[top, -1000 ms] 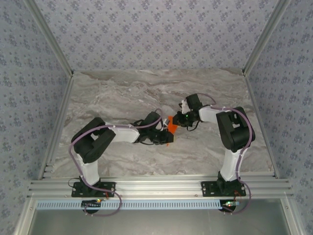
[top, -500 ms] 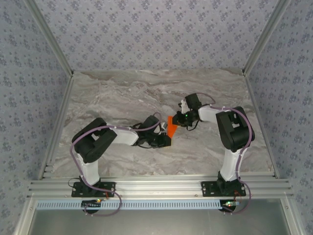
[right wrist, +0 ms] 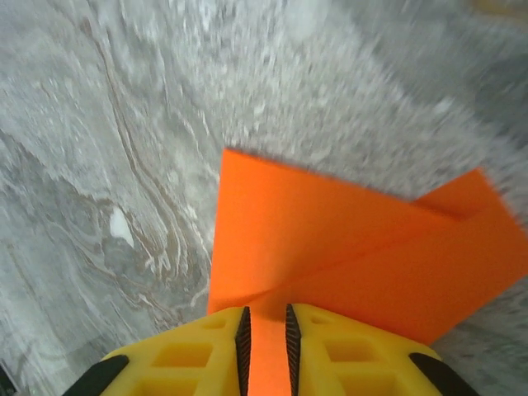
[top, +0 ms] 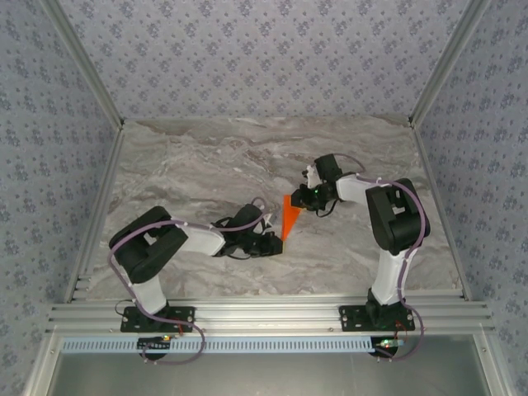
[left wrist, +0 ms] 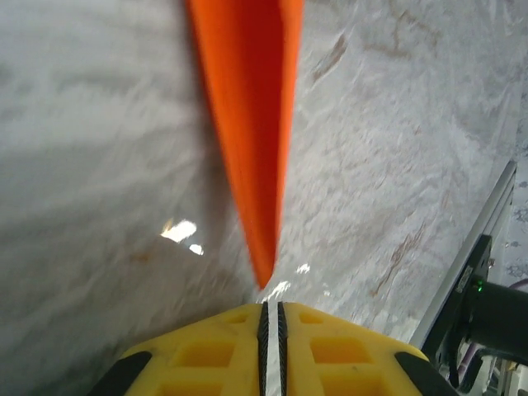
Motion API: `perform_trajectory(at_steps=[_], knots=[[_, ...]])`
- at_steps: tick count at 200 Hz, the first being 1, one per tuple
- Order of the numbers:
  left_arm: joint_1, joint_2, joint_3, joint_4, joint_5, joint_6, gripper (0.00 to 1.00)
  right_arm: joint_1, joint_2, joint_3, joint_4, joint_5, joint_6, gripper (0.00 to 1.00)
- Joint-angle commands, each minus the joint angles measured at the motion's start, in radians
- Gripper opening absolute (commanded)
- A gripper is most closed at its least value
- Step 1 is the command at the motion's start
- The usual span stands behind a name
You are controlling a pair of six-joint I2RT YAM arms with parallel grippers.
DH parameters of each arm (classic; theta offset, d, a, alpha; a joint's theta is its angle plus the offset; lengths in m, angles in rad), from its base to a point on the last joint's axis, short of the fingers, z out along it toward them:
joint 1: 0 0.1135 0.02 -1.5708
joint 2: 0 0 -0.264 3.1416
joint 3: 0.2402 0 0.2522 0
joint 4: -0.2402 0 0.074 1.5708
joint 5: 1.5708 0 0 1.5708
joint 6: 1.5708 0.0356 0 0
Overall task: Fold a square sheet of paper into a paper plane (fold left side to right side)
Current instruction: Fold the wing for the fifth time at the center of the table, then pick up the paper plane at the center of the table.
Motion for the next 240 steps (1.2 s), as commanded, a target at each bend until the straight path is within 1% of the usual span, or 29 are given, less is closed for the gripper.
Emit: perform_trajectory(at_steps=[1,10,21,31,36,49,68,84,98,111,124,133,153,177,182,191,214,240], knots=[[-0.01,-0.08,-0.02,-0.104,-0.02,0.013,0.15,-0.017,-0.094,0.067,-0.058,0.044,-0.029,0.31],[-0.01,-0.117,-0.016,-0.134,-0.041,0.029,0.17,-0.015,-0.131,0.081,-0.093,0.089,-0.039,0.41],[-0.009,-0.161,-0.008,-0.178,-0.08,0.051,0.2,-0.004,-0.178,0.081,-0.128,0.151,-0.044,0.49],[-0.006,-0.2,-0.004,-0.214,-0.122,0.065,0.21,0.017,-0.223,0.073,-0.167,0.211,-0.04,0.53],[-0.005,-0.22,-0.002,-0.234,-0.146,0.074,0.23,0.032,-0.244,0.066,-0.189,0.261,-0.035,0.55],[-0.003,-0.267,0.013,-0.306,-0.234,0.095,0.3,0.087,-0.294,0.046,-0.241,0.39,-0.011,0.58],[-0.002,-0.321,0.047,-0.418,-0.37,0.123,0.34,0.174,-0.345,-0.013,-0.263,0.522,0.074,0.6],[-0.001,-0.348,0.067,-0.467,-0.45,0.127,0.36,0.223,-0.365,-0.07,-0.254,0.584,0.166,0.6],[-0.001,-0.362,0.066,-0.466,-0.468,0.123,0.37,0.256,-0.37,-0.12,-0.229,0.638,0.27,0.59],[-0.001,-0.372,0.055,-0.45,-0.467,0.114,0.38,0.285,-0.366,-0.157,-0.216,0.675,0.319,0.59],[-0.001,-0.375,0.039,-0.436,-0.464,0.104,0.39,0.299,-0.355,-0.181,-0.2,0.683,0.345,0.58],[-0.001,-0.376,0.028,-0.428,-0.463,0.098,0.39,0.304,-0.345,-0.196,-0.174,0.662,0.355,0.56],[-0.001,-0.384,0.011,-0.42,-0.466,0.094,0.39,0.315,-0.328,-0.219,-0.113,0.585,0.367,0.44],[0.0,-0.397,0.009,-0.428,-0.474,0.097,0.39,0.343,-0.356,-0.215,-0.104,0.583,0.36,0.25],[-0.002,-0.4,0.008,-0.431,-0.477,0.097,0.39,0.345,-0.367,-0.213,-0.104,0.577,0.354,0.18],[-0.001,-0.403,0.01,-0.433,-0.478,0.098,0.39,0.346,-0.384,-0.208,-0.107,0.563,0.345,0.1],[-0.001,-0.411,0.011,-0.446,-0.488,0.1,0.39,0.366,-0.449,-0.19,-0.114,0.531,0.314,0.0],[-0.001,-0.429,0.01,-0.469,-0.513,0.102,0.4,0.377,-0.54,-0.194,-0.094,0.441,0.246,0.0]])
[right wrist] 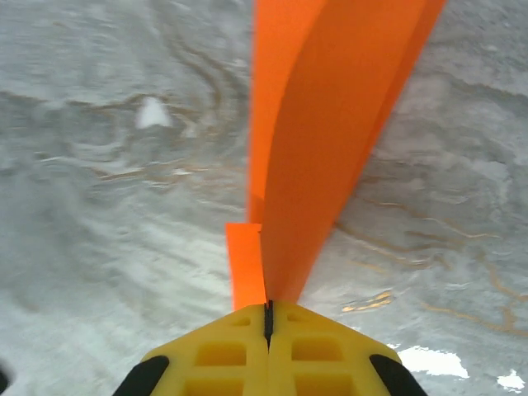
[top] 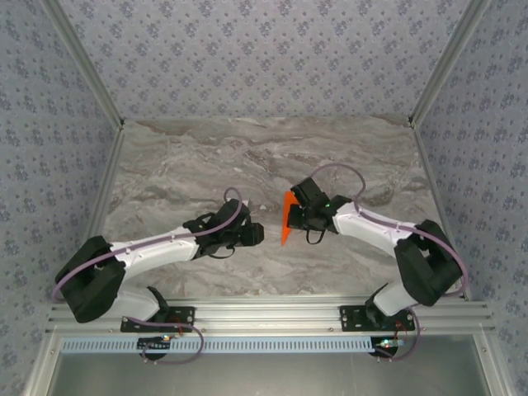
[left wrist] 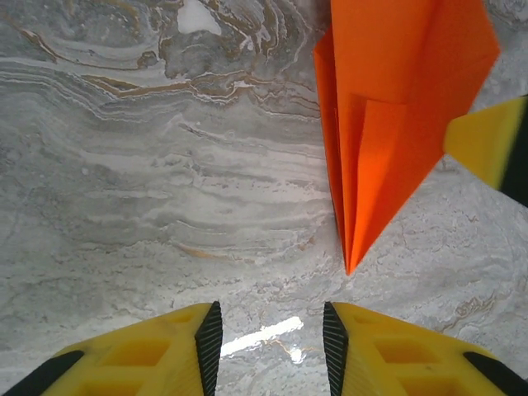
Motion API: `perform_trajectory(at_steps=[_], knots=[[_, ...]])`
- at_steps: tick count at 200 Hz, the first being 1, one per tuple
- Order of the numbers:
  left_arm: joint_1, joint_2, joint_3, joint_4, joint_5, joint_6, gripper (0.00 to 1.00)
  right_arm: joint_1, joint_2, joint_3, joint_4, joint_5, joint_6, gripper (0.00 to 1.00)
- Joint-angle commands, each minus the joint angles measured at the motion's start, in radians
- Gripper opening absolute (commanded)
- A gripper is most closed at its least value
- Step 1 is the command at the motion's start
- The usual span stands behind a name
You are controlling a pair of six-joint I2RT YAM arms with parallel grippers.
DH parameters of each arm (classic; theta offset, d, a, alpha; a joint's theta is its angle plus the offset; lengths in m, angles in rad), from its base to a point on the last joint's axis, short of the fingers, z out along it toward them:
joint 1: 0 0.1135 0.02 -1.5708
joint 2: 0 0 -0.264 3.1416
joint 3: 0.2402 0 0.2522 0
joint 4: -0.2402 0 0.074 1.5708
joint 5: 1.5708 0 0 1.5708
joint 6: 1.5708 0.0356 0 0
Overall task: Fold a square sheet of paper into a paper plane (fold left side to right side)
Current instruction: Pick up the paper plane at the center of the table, then place the paper plane at the center of the table, then pick up the paper plane at the center of the table.
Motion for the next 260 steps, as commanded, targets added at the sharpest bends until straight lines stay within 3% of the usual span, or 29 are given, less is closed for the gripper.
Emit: perform_trajectory(at_steps=[1,38,94,116,130,150,177,206,260], knots=[[0.0,-0.04,-0.002,-0.037,-0.041,0.007,0.4,0.013,-0.091,0.019,0.02,-0.09,-0.067,0.0],[0.002,-0.1,-0.007,-0.091,-0.1,0.014,0.42,-0.03,-0.174,-0.133,0.162,-0.247,-0.073,0.0],[0.006,-0.181,-0.027,-0.141,-0.145,0.011,0.48,-0.154,-0.02,-0.306,0.306,-0.337,-0.081,0.02],[0.01,-0.212,-0.03,-0.162,-0.16,0.011,0.54,-0.169,-0.047,-0.286,0.22,-0.294,-0.132,0.18],[0.011,-0.233,-0.031,-0.171,-0.17,0.016,0.58,-0.16,-0.084,-0.252,0.119,-0.217,-0.159,0.3],[0.016,-0.252,-0.035,-0.182,-0.178,0.019,0.61,-0.129,-0.128,-0.185,-0.049,-0.105,-0.198,0.39],[0.022,-0.258,-0.04,-0.181,-0.183,0.021,0.62,-0.05,-0.136,-0.103,-0.177,-0.031,-0.214,0.42],[0.022,-0.258,-0.046,-0.173,-0.179,0.022,0.65,0.04,-0.073,-0.061,-0.172,-0.029,-0.187,0.44],[0.022,-0.282,-0.064,-0.176,-0.177,0.022,0.69,0.093,0.073,0.012,-0.156,-0.011,-0.179,0.44]])
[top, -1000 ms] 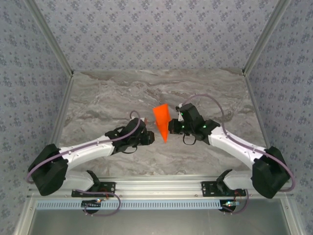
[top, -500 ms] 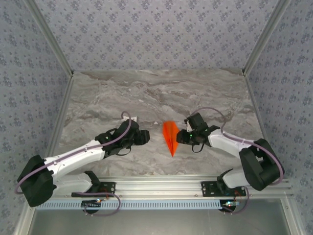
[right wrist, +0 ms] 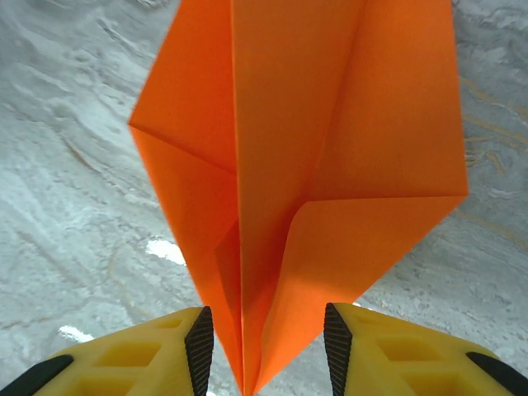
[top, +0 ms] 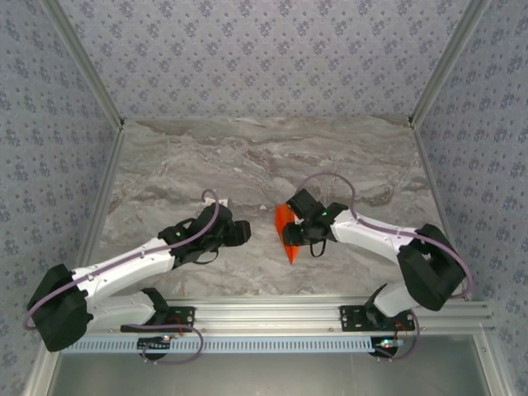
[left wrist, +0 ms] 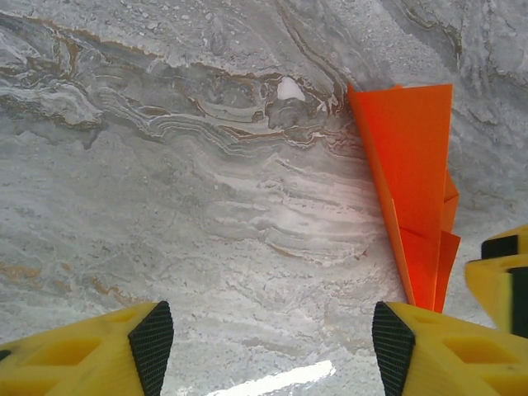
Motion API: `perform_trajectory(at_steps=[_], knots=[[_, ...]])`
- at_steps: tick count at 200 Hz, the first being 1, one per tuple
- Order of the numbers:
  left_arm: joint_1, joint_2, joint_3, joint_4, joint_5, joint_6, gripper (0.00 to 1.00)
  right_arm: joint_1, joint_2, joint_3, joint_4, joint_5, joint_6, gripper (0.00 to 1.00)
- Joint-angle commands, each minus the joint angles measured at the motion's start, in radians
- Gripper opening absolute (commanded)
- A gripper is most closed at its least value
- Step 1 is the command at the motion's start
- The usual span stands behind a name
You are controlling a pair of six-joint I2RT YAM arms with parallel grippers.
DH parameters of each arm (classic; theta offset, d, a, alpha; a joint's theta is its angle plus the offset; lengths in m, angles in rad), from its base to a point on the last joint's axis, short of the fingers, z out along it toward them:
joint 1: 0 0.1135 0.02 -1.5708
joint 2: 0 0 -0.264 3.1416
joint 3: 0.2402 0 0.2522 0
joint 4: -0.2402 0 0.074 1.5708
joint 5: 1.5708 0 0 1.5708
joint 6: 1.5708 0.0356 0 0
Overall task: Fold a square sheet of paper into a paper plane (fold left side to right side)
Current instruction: Pick up the paper plane at the center of the table, then place the paper plane at the top-center of the table.
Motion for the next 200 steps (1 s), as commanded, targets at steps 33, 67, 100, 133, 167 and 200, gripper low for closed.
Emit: perform_trajectory(at_steps=[33,67,100,133,167,200], knots=[[0.008,-0.04,-0.011,-0.013,-0.017,0.016,0.7,0.03,0.106,0.068,-0.02,0.029,0.005,0.42],[0.009,-0.04,-0.013,-0.016,-0.016,0.016,0.71,0.036,0.172,0.097,-0.006,0.032,0.002,0.35],[0.011,-0.049,-0.014,-0.023,-0.008,0.019,0.71,0.012,0.211,0.173,-0.04,0.05,-0.021,0.1],[0.011,-0.067,-0.023,-0.007,0.028,0.025,0.77,-0.09,0.285,0.328,-0.135,0.072,-0.027,0.07],[0.011,-0.079,-0.026,-0.004,0.072,0.049,0.92,-0.164,0.424,0.565,-0.252,0.129,-0.026,0.09],[0.01,-0.099,-0.042,0.024,0.11,0.069,0.98,-0.22,0.576,0.768,-0.328,0.121,-0.039,0.1]])
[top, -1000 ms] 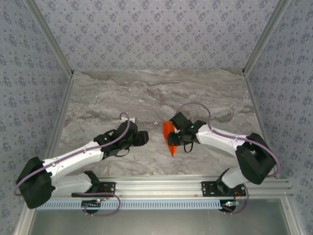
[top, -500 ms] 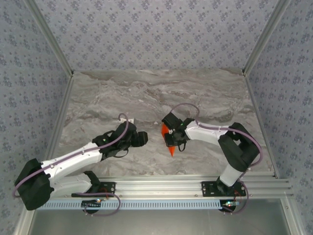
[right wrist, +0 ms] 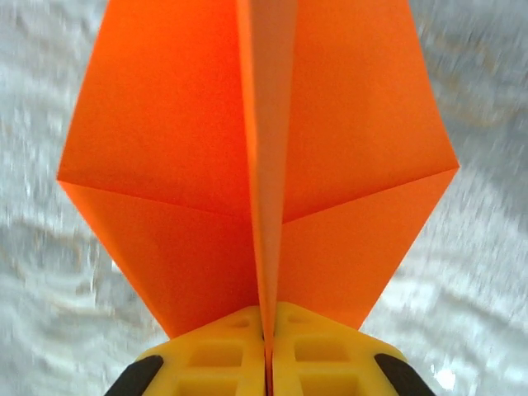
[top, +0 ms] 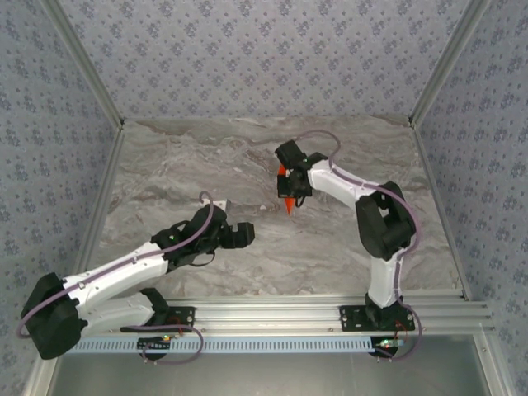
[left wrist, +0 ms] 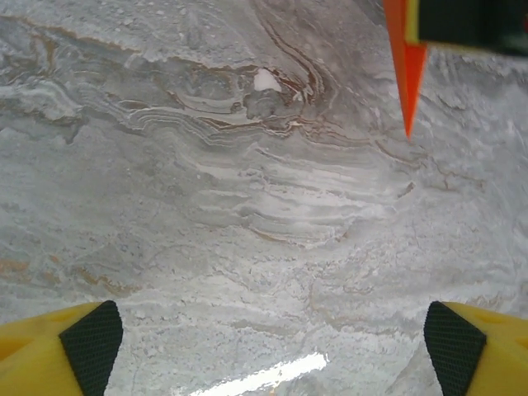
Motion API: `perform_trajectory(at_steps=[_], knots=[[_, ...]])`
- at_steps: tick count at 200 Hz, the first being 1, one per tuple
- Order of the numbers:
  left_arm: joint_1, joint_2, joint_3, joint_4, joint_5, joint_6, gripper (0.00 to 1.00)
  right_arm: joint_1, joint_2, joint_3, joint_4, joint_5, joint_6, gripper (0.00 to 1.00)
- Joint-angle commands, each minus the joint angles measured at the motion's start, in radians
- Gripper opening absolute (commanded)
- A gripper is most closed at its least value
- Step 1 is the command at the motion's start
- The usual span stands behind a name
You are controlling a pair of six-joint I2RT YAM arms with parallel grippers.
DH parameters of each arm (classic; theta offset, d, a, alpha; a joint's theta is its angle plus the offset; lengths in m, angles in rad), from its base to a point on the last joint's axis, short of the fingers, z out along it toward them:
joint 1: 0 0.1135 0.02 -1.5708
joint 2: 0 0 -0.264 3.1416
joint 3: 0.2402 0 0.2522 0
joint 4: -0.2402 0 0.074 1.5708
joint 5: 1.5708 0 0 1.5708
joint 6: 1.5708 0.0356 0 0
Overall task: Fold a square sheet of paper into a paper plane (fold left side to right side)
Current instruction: Place the paper plane at the top-center of the table.
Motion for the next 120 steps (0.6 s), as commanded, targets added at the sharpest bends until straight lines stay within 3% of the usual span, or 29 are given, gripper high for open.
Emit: perform_trajectory(at_steps=[1,51,120], knots=[[0.003,-0.03,-0.02,0.021,0.043,0.033,0.98,-0.028,0.096,0.113,-0.127,0.021,-0.016,0.1],[0.003,-0.081,-0.036,0.015,0.044,0.054,0.98,-0.037,0.245,0.294,-0.219,0.033,-0.043,0.14],[0.027,-0.078,0.004,-0.057,0.027,0.042,0.98,-0.032,0.243,0.303,-0.238,0.03,-0.069,0.27]])
